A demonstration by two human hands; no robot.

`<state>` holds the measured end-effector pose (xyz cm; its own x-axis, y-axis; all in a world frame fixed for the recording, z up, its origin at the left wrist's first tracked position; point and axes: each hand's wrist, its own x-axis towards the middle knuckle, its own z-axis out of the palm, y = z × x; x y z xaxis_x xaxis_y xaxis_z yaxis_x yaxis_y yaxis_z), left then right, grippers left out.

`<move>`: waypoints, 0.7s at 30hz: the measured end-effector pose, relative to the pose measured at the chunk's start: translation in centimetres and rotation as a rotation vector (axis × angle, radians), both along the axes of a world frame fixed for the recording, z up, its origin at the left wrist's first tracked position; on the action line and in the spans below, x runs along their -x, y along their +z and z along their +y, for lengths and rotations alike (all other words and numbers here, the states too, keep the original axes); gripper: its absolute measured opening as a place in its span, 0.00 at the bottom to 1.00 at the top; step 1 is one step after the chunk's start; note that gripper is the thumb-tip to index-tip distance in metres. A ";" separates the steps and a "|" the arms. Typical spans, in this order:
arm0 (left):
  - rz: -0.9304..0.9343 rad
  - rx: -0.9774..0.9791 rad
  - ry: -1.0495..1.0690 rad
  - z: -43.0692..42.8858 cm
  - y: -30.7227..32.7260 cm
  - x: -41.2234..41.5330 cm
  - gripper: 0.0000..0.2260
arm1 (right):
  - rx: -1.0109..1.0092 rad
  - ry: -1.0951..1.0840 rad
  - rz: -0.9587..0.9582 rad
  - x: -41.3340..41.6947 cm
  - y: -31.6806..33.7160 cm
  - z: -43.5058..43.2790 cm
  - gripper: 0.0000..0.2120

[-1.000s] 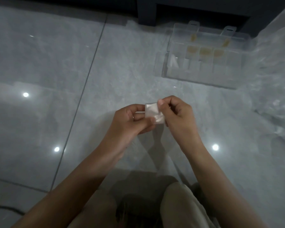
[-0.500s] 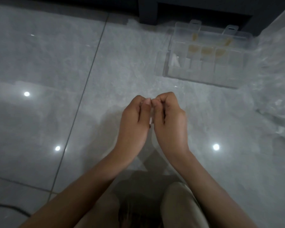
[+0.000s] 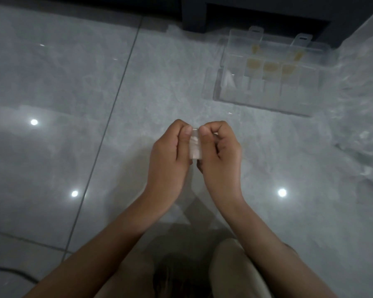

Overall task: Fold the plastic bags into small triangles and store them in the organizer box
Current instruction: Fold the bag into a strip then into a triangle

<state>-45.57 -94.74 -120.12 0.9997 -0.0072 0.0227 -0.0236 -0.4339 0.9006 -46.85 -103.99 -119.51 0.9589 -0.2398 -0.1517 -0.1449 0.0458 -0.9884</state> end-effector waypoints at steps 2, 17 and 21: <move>-0.036 -0.046 0.019 0.3 0.0 -0.1 0.13 | -0.083 0.030 0.026 0.2 0.0 0.1 0.07; -0.021 -0.039 0.008 1.0 0.6 -1.2 0.08 | 0.142 -0.123 -0.012 -8.4 -0.8 -6.2 0.12; -0.001 -0.038 -0.049 1.4 1.2 -0.9 0.06 | 0.474 -0.244 -0.062 -13.4 -2.1 -9.0 0.13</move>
<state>-44.64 -93.35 -118.89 0.9981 -0.0566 0.0229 -0.0467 -0.4662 0.8834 -33.46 -112.95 -121.61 0.8706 -0.4850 0.0828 -0.1263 -0.3830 -0.9151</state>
